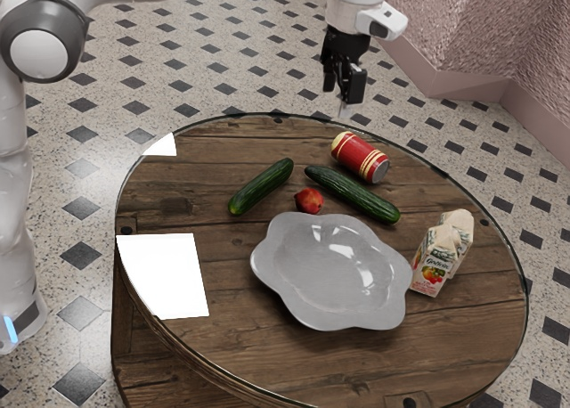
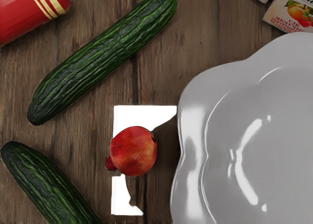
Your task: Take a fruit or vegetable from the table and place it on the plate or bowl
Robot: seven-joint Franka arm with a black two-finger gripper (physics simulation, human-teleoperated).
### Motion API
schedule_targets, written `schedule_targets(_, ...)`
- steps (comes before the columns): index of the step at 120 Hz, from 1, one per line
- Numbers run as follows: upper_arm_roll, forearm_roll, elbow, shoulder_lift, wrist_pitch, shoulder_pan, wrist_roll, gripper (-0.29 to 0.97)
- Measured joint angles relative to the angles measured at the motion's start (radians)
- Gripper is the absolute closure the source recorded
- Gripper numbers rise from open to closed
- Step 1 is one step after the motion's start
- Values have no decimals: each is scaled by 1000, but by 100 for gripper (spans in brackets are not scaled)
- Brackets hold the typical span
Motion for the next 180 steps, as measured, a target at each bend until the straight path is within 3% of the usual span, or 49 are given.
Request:
schedule_targets(58,5,4,31,-4,-50,21,79,0)
schedule_targets(82,-4,23,34,29,-83,50,282,0)
schedule_targets(129,-20,104,-47,109,-34,10,754,0)
schedule_targets(180,-10,84,-247,66,105,22,1104,0)
